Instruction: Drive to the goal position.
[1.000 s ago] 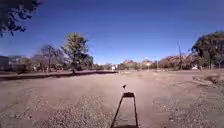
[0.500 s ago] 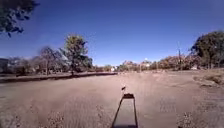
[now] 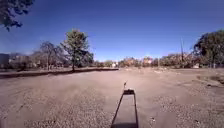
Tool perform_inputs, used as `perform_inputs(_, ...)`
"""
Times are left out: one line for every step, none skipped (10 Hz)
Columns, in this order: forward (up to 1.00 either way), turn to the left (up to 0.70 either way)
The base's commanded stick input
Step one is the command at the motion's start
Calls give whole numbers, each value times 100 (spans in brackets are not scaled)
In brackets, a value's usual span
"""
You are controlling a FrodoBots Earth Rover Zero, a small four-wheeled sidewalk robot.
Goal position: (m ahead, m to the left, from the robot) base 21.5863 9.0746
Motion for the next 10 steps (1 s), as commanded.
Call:
perform_inputs(50, 46)
perform_inputs(50, 0)
perform_inputs(50, 0)
perform_inputs(50, 0)
perform_inputs(50, 0)
perform_inputs(50, 0)
perform_inputs(50, 0)
perform_inputs(50, 0)
perform_inputs(50, 0)
perform_inputs(50, 0)
